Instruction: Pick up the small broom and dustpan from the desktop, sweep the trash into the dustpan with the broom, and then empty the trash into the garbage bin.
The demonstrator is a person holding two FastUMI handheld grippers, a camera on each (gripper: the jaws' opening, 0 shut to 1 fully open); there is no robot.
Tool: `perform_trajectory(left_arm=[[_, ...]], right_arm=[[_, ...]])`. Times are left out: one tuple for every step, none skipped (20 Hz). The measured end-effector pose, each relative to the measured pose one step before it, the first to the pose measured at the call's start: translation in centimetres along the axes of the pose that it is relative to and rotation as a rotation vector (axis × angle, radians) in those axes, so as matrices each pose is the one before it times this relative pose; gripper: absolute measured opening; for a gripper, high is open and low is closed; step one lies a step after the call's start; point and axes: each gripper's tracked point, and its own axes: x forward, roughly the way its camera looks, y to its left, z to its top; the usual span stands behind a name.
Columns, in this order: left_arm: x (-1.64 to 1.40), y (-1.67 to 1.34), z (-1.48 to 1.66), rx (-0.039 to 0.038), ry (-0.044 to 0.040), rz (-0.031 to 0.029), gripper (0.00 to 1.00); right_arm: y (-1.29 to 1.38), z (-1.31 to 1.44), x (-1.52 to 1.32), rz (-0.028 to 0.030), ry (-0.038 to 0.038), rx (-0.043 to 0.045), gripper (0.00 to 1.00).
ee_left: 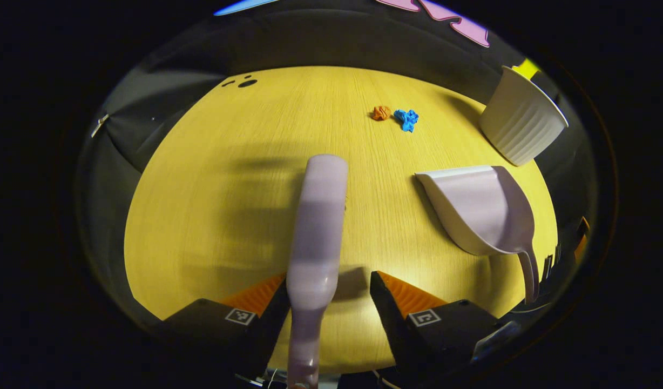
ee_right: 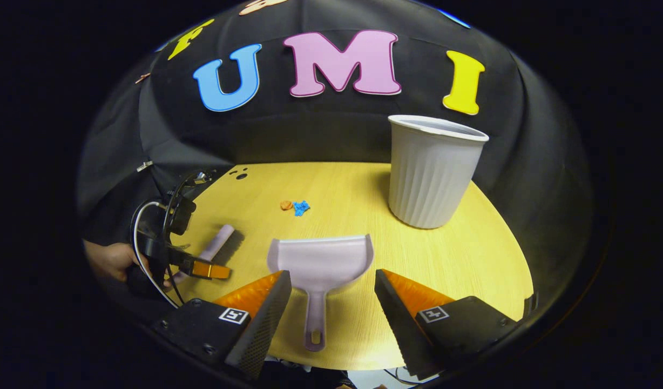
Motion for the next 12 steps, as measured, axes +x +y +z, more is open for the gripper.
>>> perform_trajectory(left_arm=[[0.142,0.171,-0.044,0.00515,0.00227,0.00937,0.84],[0.105,0.212,0.376,0.01093,-0.00621,0.00843,0.8],[0.006,0.101,0.226,0.01042,-0.00727,0.00568,0.78],[0.317,0.216,0.033,0.00625,0.00235,0.00908,0.76],[0.338,0.431,0.115,0.00834,-0.00139,0.02335,0.7],[-0.016,0.027,0.096,0.00757,-0.00219,-0.00119,0.67],[0.061,-0.114,-0.038,0.00656,0.00585,-0.00182,0.54],[-0.056,-0.041,0.064,0.00561,-0.00662,-0.00213,0.52],[-0.107,0.053,-0.004,0.00518,-0.00319,-0.0019,0.5],[-0.032,0.054,0.062,0.00769,-0.01903,-0.00223,0.49],[0.091,-0.01,0.062,0.01258,-0.02374,-0.00422,0.47],[0.067,-0.023,-0.016,0.01105,-0.02102,-0.00669,0.45]], right_arm=[[-0.166,-0.223,0.009,-0.00531,0.00593,0.01041,0.97],[-0.21,-0.313,0.032,-0.00609,0.00767,0.00681,0.98],[-0.18,-0.18,0.016,-0.00506,0.00699,0.0054,0.98],[0.04,-0.208,-0.054,0.00014,0.00731,0.00565,0.99],[0.13,-0.037,0.145,0.00188,0.00524,0.00107,0.99],[0.196,0.021,0.135,0.00263,0.00458,-0.0042,0.99],[0.253,-0.02,0.154,0.0047,0.00743,-0.00643,0.99],[0.353,-0.16,0.126,0.00754,0.00977,-0.00691,0.99],[0.396,-0.059,0.26,0.00849,0.01179,-0.00674,0.99],[0.497,-0.073,0.383,0.01062,0.01381,-0.00313,0.99],[0.508,-0.118,0.317,0.01273,0.0187,0.00176,0.99],[0.501,-0.205,0.334,0.01236,0.02204,0.0018,0.99]])
